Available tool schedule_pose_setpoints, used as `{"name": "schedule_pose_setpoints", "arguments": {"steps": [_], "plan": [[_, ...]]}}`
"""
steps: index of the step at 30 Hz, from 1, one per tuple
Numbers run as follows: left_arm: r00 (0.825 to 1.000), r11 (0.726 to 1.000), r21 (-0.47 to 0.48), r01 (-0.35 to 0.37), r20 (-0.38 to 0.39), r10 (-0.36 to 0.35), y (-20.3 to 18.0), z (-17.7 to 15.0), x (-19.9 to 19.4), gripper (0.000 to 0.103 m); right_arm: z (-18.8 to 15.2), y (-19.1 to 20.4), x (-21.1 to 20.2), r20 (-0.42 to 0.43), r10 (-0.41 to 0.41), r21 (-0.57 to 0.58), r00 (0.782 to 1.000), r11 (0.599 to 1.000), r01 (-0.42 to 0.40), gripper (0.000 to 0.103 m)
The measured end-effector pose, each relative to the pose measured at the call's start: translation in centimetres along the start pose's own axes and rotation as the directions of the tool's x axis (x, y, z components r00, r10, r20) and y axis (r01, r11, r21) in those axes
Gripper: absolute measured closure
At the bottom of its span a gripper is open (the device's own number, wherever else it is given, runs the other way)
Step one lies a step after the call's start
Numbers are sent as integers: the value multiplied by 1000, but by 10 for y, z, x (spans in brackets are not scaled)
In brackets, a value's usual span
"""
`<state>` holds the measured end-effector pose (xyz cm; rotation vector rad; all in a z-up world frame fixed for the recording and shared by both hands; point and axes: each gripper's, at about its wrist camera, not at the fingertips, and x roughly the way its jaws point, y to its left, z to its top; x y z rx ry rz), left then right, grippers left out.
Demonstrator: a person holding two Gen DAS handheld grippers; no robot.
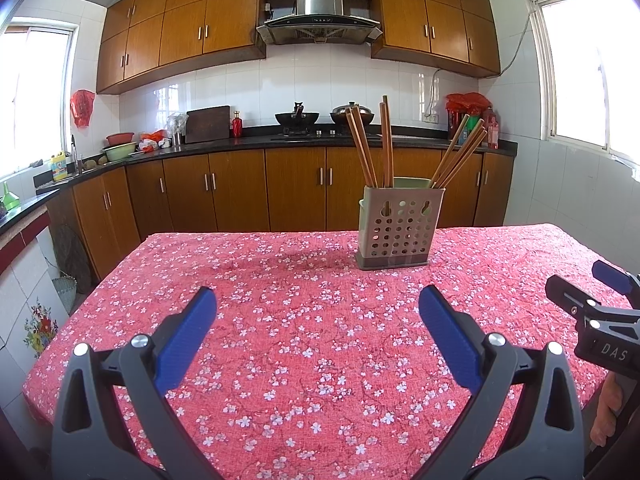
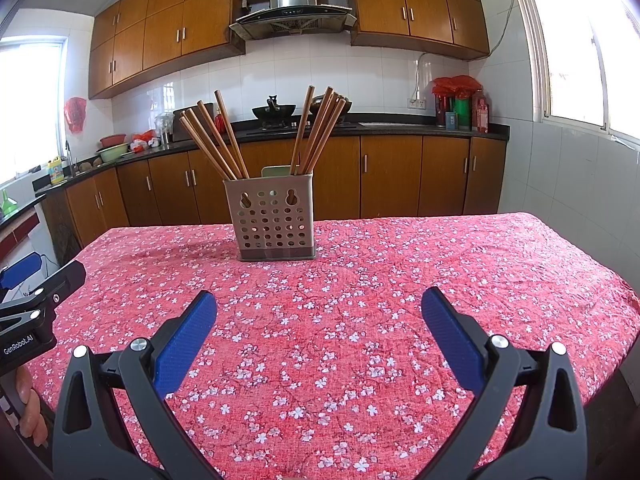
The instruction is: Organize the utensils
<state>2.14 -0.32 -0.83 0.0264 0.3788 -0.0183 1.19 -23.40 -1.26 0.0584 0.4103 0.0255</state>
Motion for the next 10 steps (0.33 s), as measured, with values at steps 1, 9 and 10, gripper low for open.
{"name": "schedule_pose_setpoints", "arguments": {"steps": [1,9,10], "plan": [[1000,1000,1,-1,1,1,0,0,0,4,0,0,0,0,0,0,1000,1000,0,2],[1000,1000,4,7,-5,-7,-2,1,0,4,0,0,0,0,0,0,1000,1000,0,2],[1000,1000,3,7,-6,-7,-2,1,1,4,0,-1,0,0,0,0,1000,1000,0,2]]}}
